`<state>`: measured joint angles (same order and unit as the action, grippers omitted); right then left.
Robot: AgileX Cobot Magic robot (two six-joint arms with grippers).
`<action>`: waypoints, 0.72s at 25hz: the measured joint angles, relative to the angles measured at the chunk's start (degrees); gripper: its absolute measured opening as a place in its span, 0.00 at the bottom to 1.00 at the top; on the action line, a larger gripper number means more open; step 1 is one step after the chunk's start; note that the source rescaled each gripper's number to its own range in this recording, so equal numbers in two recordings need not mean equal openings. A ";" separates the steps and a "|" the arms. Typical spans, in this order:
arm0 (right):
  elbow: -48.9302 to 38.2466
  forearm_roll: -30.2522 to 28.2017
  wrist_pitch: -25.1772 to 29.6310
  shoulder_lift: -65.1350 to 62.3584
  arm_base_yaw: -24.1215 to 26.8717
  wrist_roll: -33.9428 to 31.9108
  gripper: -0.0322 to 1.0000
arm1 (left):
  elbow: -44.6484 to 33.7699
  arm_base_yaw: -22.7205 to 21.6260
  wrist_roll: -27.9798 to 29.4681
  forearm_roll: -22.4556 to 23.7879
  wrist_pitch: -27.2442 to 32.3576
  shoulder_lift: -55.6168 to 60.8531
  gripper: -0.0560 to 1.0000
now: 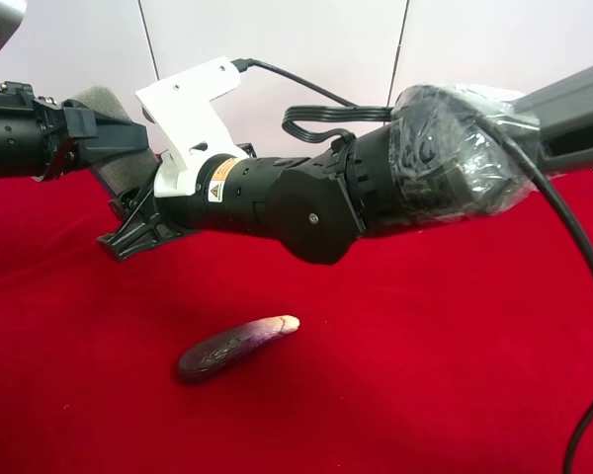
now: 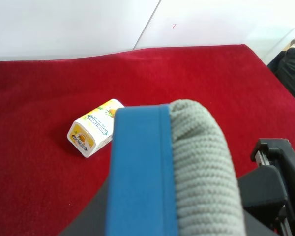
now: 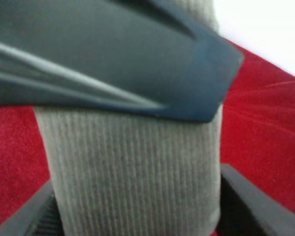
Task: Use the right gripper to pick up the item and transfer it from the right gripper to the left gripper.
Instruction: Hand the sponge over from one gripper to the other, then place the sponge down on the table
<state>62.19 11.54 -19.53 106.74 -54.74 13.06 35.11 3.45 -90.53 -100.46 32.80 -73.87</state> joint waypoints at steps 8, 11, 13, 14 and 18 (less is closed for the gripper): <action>0.19 0.18 -1.83 0.00 0.00 0.05 0.66 | 0.00 0.00 -0.06 0.58 -0.46 0.00 0.08; 0.25 1.02 -2.23 0.00 0.00 -0.92 0.93 | 0.00 0.00 -0.17 0.62 -0.47 0.00 0.08; 0.25 1.74 -2.41 0.00 0.00 -1.34 0.97 | 0.00 0.00 -0.17 0.65 -0.52 0.00 0.08; 0.25 1.79 -2.66 0.00 0.00 -1.58 0.98 | 0.00 0.00 -0.17 0.65 -0.47 0.00 0.08; 0.25 1.98 -2.83 0.00 0.00 -2.04 0.99 | 0.00 0.00 -0.17 0.69 -0.47 0.00 0.08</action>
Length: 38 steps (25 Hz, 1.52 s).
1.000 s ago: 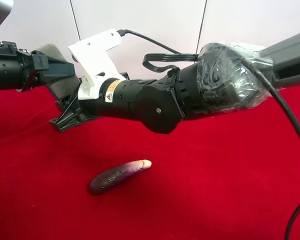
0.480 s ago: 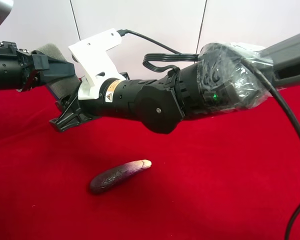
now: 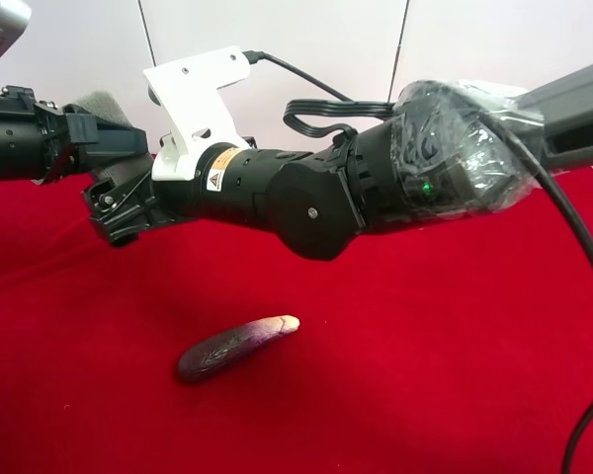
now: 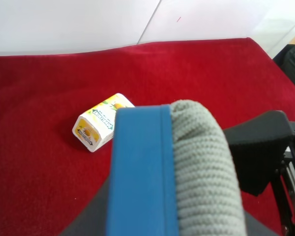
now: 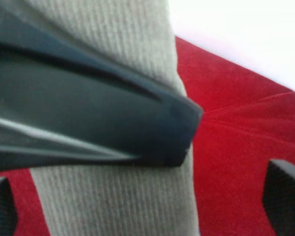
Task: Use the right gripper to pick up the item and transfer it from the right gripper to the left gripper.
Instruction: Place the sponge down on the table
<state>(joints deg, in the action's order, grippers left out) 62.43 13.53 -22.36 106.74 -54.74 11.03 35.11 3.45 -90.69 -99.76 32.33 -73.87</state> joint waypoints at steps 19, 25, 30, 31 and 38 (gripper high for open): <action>-0.05 -2.52 17.08 -9.98 0.00 0.51 0.99 | 0.00 0.00 0.00 0.19 -1.62 0.00 0.08; -0.05 -3.76 33.96 -20.36 0.00 3.03 0.99 | 0.00 0.00 -0.05 0.37 -1.62 0.00 0.08; -0.05 -7.85 48.53 -29.65 0.00 2.91 0.99 | 0.00 0.00 -0.05 0.37 -1.65 0.00 0.08; -0.05 -9.13 51.13 -31.65 0.00 2.34 0.99 | 0.00 0.00 -0.05 0.37 -1.65 0.00 0.08; -2.12 -16.83 69.93 -44.50 0.00 -2.53 0.99 | 0.00 0.00 -0.05 0.37 -1.65 0.00 0.08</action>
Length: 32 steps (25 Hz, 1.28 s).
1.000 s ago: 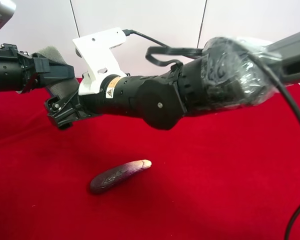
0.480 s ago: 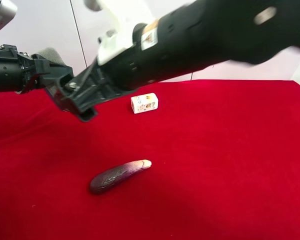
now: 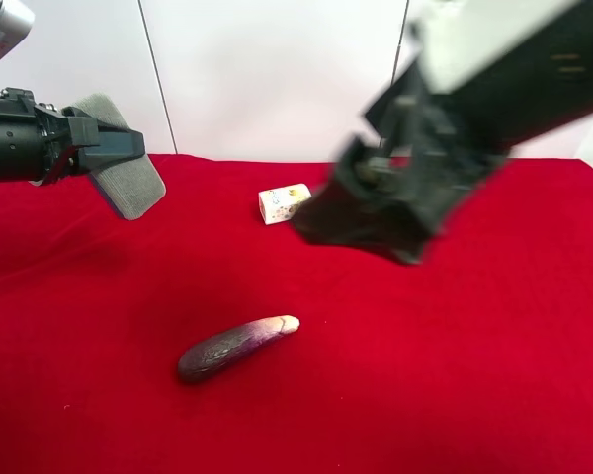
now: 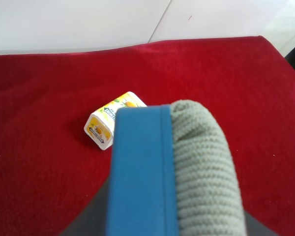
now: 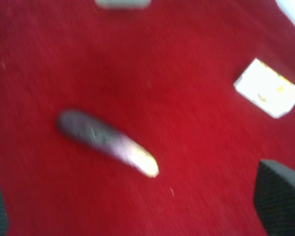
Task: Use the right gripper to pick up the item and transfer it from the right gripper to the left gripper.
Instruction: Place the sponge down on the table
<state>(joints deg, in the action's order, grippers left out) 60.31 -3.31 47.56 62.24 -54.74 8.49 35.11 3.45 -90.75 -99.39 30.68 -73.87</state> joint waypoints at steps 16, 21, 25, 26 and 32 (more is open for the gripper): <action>-25.29 -10.29 13.91 -49.18 0.00 -21.75 1.00 | 0.00 0.00 0.00 0.00 -0.04 0.00 0.08; -25.53 -11.83 19.20 -59.72 0.00 -25.24 1.00 | 0.00 0.00 0.00 0.29 -0.12 0.00 0.08; -25.53 -13.15 22.03 -62.43 0.00 -25.71 1.00 | 0.00 0.00 0.04 1.02 -0.45 0.00 0.08; -25.53 -13.44 22.17 -62.43 0.00 -25.80 1.00 | 0.00 0.00 0.04 1.02 -0.49 0.00 0.08; -25.53 -14.47 22.50 -62.43 0.00 -25.86 1.00 | 0.00 0.00 0.04 1.09 -0.58 0.00 0.08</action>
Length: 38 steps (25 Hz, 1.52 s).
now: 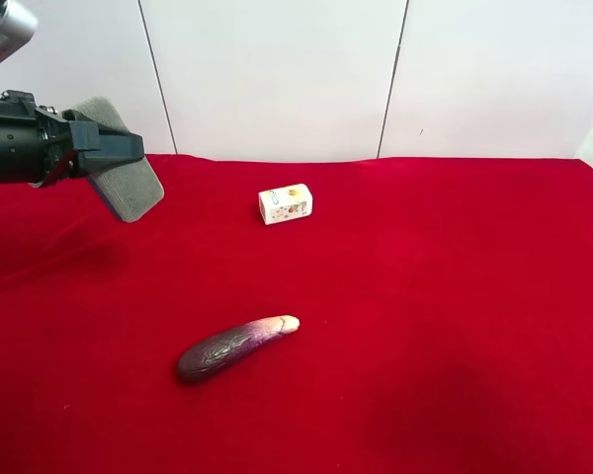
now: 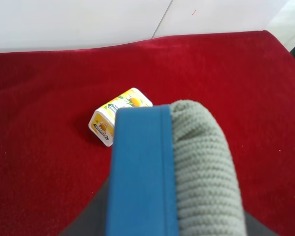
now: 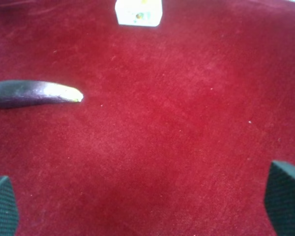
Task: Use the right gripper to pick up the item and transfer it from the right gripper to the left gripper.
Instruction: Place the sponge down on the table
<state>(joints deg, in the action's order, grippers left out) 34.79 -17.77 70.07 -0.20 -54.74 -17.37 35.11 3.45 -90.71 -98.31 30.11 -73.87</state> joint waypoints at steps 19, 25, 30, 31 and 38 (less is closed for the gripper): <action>-6.87 -0.26 -7.47 0.00 0.00 -2.37 1.00 | 0.00 0.00 1.32 1.55 -0.15 -0.25 0.08; -7.05 -0.52 -7.52 0.00 0.00 -2.37 1.00 | 0.00 0.00 1.44 1.69 -0.35 -0.62 0.08; -7.05 -1.10 -7.52 0.00 0.00 -2.37 1.00 | 0.00 0.00 1.50 1.69 -0.35 -0.62 0.08; -7.05 -0.96 -7.52 0.00 0.00 -2.37 1.00 | 0.00 0.00 1.68 1.69 -0.35 -0.68 0.08; -7.05 -0.03 -7.52 0.00 0.00 -2.37 1.00 | 0.00 0.00 2.35 1.72 -0.30 -0.68 0.08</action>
<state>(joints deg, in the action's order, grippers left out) 27.73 -17.80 62.55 -0.20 -54.74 -19.74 35.11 3.45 -88.35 -96.59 29.81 -74.54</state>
